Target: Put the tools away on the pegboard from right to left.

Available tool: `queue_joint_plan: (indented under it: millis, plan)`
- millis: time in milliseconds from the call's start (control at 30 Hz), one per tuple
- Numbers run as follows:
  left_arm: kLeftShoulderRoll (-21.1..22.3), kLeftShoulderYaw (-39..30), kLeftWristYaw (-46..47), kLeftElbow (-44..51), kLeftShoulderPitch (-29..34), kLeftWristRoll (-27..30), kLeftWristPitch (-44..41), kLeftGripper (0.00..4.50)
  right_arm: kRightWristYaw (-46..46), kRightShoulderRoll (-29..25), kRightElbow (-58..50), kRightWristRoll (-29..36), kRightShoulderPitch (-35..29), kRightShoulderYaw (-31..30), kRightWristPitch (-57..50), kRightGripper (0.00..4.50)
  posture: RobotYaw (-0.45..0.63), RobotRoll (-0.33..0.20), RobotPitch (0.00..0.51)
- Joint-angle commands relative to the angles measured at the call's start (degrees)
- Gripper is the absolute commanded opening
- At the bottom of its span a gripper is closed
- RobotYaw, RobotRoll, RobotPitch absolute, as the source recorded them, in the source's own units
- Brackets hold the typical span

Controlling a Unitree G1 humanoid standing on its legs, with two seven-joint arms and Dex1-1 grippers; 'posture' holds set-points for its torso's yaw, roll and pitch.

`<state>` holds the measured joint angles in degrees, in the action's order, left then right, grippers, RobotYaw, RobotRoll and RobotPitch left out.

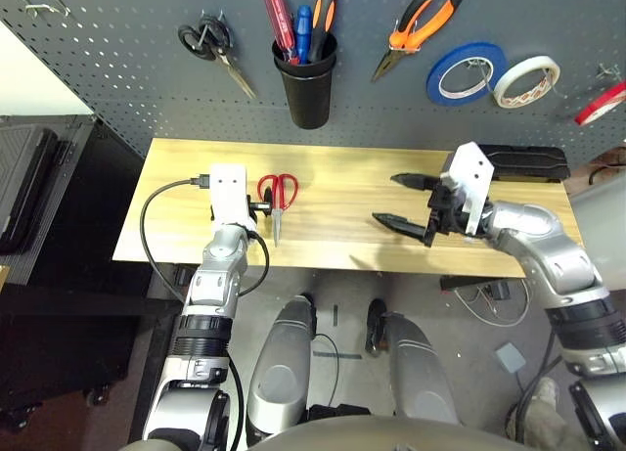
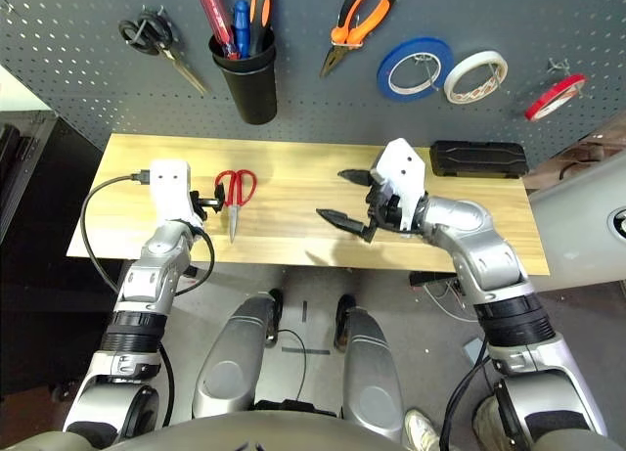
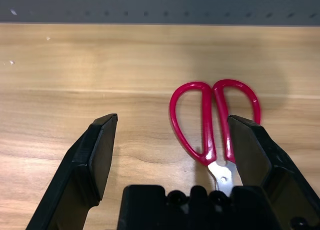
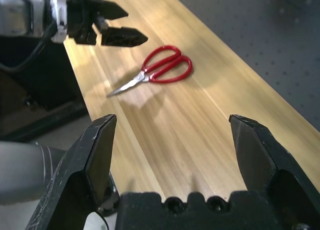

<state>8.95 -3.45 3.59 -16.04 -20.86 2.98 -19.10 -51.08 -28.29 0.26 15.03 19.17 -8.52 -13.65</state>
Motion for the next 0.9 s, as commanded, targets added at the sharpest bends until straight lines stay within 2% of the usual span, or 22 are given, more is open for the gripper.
queue_joint_plan:
  millis: [33, 300, 600, 700, 833, 900]
  plan:
    - [-0.6, -0.8, 0.8, -6.2, -1.6, -0.9, 2.4, 4.48, 0.4, 0.8, 2.2, -2.4, -0.9, -1.8, 1.8, 4.5, 0.23, 0.0, 0.33]
    - [-0.9, -2.2, 2.8, -20.1, -8.1, -1.0, 6.3, 4.48, 1.8, 2.5, 2.7, -5.2, -1.2, -3.0, 2.3, 4.5, 0.22, 0.0, 0.334]
    - [-1.1, -3.4, 4.7, -34.4, -14.5, -1.3, 10.2, 4.48, 1.9, 2.4, 1.2, -5.4, -1.7, -2.8, 1.5, 4.5, 0.2, 0.0, 0.336]
    - [-1.2, -3.3, 4.6, -39.0, -16.1, -1.4, 10.4, 3.86, 1.2, 2.2, 0.6, -5.1, -1.6, -2.9, 1.4, 4.5, 0.19, 0.0, 0.337]
    - [-1.4, -3.8, 5.2, -41.7, -16.8, -1.1, 11.6, 2.4, 0.4, 1.9, 0.2, -4.9, -1.6, -2.9, 1.1, 4.5, 0.19, 0.0, 0.338]
    - [-1.5, -3.9, 5.3, -42.1, -16.9, -1.0, 12.2, 1.53, 0.1, 1.8, 0.0, -4.9, -1.7, -2.9, 1.0, 4.5, 0.19, 0.0, 0.338]
